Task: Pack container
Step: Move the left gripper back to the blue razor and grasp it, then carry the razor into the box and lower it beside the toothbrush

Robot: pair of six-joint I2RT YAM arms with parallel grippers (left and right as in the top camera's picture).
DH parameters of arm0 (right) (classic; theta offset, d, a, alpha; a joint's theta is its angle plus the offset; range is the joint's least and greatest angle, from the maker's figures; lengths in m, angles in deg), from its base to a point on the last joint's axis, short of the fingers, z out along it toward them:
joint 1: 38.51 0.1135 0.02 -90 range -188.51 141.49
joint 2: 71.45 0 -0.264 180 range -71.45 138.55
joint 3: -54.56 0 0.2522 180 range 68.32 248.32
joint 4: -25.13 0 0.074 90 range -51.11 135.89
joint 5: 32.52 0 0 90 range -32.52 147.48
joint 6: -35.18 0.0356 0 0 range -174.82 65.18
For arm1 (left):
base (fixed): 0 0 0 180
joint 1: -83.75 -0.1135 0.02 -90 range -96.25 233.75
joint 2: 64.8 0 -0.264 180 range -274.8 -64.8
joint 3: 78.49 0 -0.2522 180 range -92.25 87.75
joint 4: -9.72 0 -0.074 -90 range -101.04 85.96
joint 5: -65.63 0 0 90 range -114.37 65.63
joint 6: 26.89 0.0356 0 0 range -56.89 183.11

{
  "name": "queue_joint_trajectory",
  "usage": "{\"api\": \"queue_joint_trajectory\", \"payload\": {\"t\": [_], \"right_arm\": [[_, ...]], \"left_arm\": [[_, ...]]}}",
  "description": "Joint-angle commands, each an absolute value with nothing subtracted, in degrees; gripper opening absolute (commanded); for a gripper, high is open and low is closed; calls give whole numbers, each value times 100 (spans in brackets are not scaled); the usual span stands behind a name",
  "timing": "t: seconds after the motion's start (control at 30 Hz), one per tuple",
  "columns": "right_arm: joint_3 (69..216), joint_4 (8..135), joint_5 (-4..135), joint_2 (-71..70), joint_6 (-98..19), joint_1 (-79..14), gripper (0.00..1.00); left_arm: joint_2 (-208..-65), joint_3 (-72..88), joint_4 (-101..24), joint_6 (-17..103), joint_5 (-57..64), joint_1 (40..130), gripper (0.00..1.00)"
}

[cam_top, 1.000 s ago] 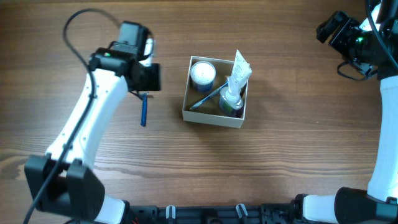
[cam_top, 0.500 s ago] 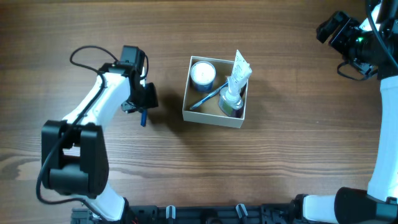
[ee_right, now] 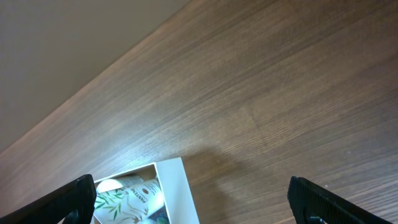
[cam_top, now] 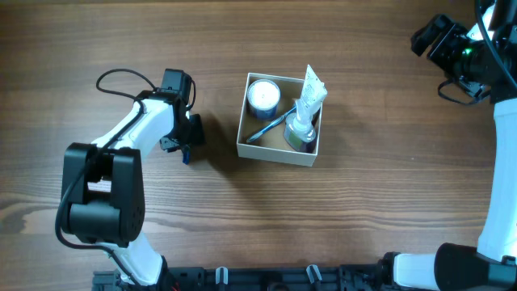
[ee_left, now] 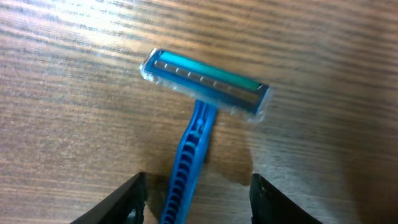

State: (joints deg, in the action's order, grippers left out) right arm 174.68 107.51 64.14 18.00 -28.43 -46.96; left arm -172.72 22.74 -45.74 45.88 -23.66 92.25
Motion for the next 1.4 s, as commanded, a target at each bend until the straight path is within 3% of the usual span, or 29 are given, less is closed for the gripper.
{"api": "queue_joint_trajectory", "payload": {"t": [0.0, 0.23, 0.33, 0.77, 1.1, 1.37], "right_arm": [[17471, 10751, 6501, 1832, -2769, -4700, 100], [17471, 10751, 6501, 1832, -2769, -4700, 100], [17471, 10751, 6501, 1832, -2769, -4700, 100], [17471, 10751, 6501, 1832, -2769, -4700, 100], [17471, 10751, 6501, 1832, -2766, -4700, 100], [17471, 10751, 6501, 1832, -2769, -4700, 100]], "left_arm": [[-17545, 2337, -4486, 4640, -2449, 9161, 40], [-17534, 2335, -4390, 4885, -2447, 9161, 10], [-17458, 2329, -4488, 4924, -2447, 9161, 4], [-15880, 1638, -5476, 4892, -2423, 9679, 4], [-15069, 1627, -4375, 5117, -2812, 11318, 4], [-15550, 1627, -3562, 6393, -2875, 11692, 4]]}}
